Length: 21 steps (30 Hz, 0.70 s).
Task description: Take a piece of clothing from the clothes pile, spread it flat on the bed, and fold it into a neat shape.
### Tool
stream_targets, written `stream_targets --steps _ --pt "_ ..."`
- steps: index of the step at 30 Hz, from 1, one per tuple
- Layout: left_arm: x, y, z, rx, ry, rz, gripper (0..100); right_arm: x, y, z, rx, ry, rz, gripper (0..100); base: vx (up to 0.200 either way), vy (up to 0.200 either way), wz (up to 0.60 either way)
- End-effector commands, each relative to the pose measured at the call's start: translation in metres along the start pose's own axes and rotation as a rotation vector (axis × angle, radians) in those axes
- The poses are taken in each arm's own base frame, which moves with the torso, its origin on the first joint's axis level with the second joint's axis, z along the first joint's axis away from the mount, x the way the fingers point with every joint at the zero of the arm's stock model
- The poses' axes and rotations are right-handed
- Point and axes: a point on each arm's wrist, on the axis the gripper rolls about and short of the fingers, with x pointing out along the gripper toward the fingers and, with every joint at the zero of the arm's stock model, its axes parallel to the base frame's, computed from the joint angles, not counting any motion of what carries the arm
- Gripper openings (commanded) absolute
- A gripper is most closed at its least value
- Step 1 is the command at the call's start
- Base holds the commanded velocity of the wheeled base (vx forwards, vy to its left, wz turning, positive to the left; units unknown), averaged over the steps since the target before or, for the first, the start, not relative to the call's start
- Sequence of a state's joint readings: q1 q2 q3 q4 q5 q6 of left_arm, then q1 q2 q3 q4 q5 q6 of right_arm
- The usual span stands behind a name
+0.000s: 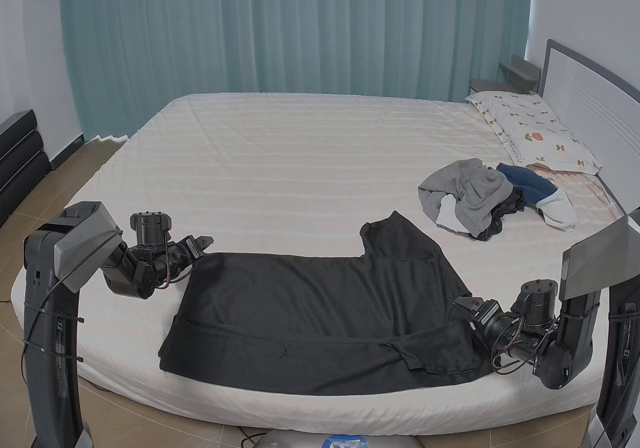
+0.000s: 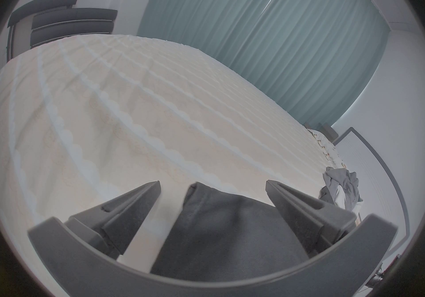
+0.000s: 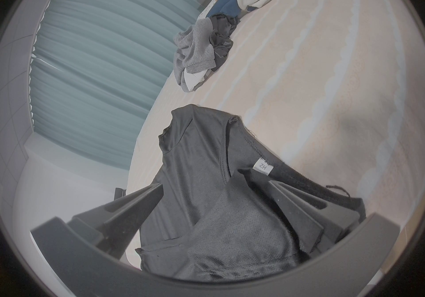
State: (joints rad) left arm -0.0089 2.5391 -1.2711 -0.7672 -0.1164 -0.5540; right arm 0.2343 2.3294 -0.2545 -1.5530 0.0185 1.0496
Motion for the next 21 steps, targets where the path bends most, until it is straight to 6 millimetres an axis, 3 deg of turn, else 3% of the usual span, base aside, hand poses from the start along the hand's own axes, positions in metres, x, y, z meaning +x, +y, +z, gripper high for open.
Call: stream_targets --steps 1,11,12,18,21 --pt "0.002 -0.004 -0.008 0.001 0.019 -0.008 100 0.002 -0.001 -0.001 -0.001 0.000 0.002 100 0.000 0.000 0.00" --pt "0.012 -0.003 -0.011 0.005 0.013 -0.006 100 0.002 0.004 -0.003 -0.010 -0.003 0.016 100 0.000 0.000 0.00" --pt "0.013 -0.003 -0.011 0.006 0.010 -0.006 0 0.001 0.006 -0.001 -0.011 -0.010 0.026 100 0.000 0.000 0.00" --pt "0.013 0.000 -0.011 0.003 -0.005 0.022 0 0.000 0.021 0.007 -0.057 -0.050 0.089 100 0.000 0.000 0.00" --pt "0.012 0.001 -0.009 -0.005 -0.033 0.050 0 0.012 0.028 0.011 -0.108 -0.068 0.110 100 0.000 0.000 0.00"
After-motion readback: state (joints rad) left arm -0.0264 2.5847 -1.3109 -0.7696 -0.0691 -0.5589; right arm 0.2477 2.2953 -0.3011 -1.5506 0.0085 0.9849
